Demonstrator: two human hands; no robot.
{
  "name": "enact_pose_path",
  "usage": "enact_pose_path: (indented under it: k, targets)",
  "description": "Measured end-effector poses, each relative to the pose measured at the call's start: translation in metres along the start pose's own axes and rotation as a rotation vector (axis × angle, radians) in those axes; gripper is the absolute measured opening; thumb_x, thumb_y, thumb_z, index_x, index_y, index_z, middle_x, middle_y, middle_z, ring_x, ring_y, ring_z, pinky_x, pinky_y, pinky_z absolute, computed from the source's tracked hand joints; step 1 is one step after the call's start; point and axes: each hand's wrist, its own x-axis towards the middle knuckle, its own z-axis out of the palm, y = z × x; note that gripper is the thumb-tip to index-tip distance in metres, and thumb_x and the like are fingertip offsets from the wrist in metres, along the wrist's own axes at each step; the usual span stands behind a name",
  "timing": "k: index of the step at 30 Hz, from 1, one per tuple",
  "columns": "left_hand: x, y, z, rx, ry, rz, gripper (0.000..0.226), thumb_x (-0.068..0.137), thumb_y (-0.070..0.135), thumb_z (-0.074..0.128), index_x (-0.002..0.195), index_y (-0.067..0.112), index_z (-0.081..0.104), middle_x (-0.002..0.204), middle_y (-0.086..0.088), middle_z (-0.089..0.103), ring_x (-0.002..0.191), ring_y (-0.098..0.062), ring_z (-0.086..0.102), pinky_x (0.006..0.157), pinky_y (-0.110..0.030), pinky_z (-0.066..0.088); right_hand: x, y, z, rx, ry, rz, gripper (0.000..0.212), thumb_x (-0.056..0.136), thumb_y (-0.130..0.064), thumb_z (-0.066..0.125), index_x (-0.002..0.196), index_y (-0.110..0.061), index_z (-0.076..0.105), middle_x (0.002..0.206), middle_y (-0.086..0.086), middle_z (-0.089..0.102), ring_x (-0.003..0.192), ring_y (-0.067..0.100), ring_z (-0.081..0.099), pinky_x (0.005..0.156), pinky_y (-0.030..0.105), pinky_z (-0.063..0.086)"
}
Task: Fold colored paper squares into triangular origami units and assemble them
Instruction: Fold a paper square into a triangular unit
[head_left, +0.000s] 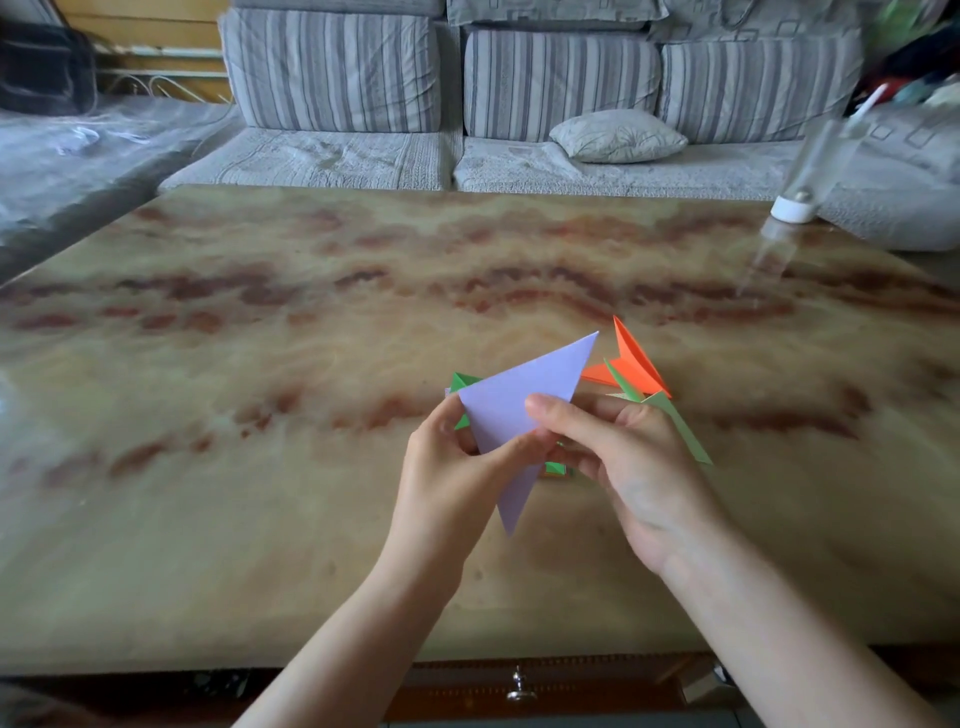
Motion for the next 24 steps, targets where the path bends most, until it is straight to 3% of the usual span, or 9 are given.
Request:
enact_pose_path:
  k: [3, 6, 11, 16, 19, 24]
  targets:
    - [0.002, 0.002, -0.003, -0.084, -0.011, -0.073, 0.032, 0.072, 0.009, 0.078, 0.102, 0.008, 0.067, 0.091, -0.013, 0.074, 0.084, -0.027, 0.07, 0.08, -0.037, 0.054, 0.001, -0.004, -0.006, 0.002, -0.173, 0.054, 0.019, 0.073, -0.021, 0.069, 0.08, -0.003, 0.071, 0.08, 0.01, 0.07, 0.073, 0.019, 0.066, 0.075, 0.029, 0.055]
    - [0.003, 0.004, -0.006, -0.13, -0.03, -0.114, 0.029, 0.072, 0.007, 0.075, 0.101, 0.007, 0.068, 0.089, -0.012, 0.074, 0.075, -0.02, 0.069, 0.076, -0.032, 0.055, 0.001, -0.006, -0.01, -0.018, -0.221, 0.067, 0.02, 0.072, -0.019, 0.068, 0.082, -0.003, 0.074, 0.088, 0.013, 0.073, 0.082, 0.022, 0.068, 0.085, 0.035, 0.054]
    - [0.003, 0.002, -0.007, -0.064, -0.039, -0.11, 0.032, 0.07, 0.008, 0.079, 0.1, 0.005, 0.069, 0.089, -0.013, 0.074, 0.074, -0.021, 0.069, 0.073, -0.03, 0.054, 0.004, -0.004, -0.011, 0.015, -0.156, 0.116, 0.018, 0.068, -0.012, 0.07, 0.082, 0.0, 0.072, 0.081, 0.013, 0.072, 0.073, 0.023, 0.068, 0.081, 0.036, 0.056]
    - [0.003, 0.003, -0.007, 0.081, 0.012, -0.024, 0.04, 0.06, 0.024, 0.08, 0.096, 0.012, 0.068, 0.084, -0.007, 0.075, 0.08, -0.024, 0.071, 0.073, -0.034, 0.056, 0.004, -0.005, -0.009, 0.05, -0.106, 0.132, 0.023, 0.069, -0.006, 0.07, 0.09, 0.004, 0.069, 0.082, 0.016, 0.069, 0.072, 0.028, 0.067, 0.081, 0.04, 0.055]
    - [0.003, 0.003, -0.006, 0.105, -0.008, -0.011, 0.037, 0.064, 0.014, 0.082, 0.097, 0.009, 0.067, 0.081, -0.008, 0.075, 0.075, -0.021, 0.072, 0.07, -0.032, 0.056, 0.009, -0.008, -0.012, 0.087, -0.045, 0.109, 0.019, 0.064, -0.009, 0.071, 0.083, -0.005, 0.069, 0.079, 0.011, 0.07, 0.067, 0.023, 0.067, 0.074, 0.035, 0.056]
    - [-0.001, 0.003, -0.006, 0.119, -0.022, -0.024, 0.029, 0.073, 0.004, 0.078, 0.099, 0.009, 0.066, 0.078, -0.008, 0.075, 0.074, -0.021, 0.072, 0.072, -0.034, 0.056, 0.017, -0.012, -0.02, 0.091, 0.037, 0.087, 0.025, 0.058, -0.015, 0.073, 0.082, -0.008, 0.069, 0.088, 0.012, 0.069, 0.074, 0.024, 0.066, 0.08, 0.034, 0.054]
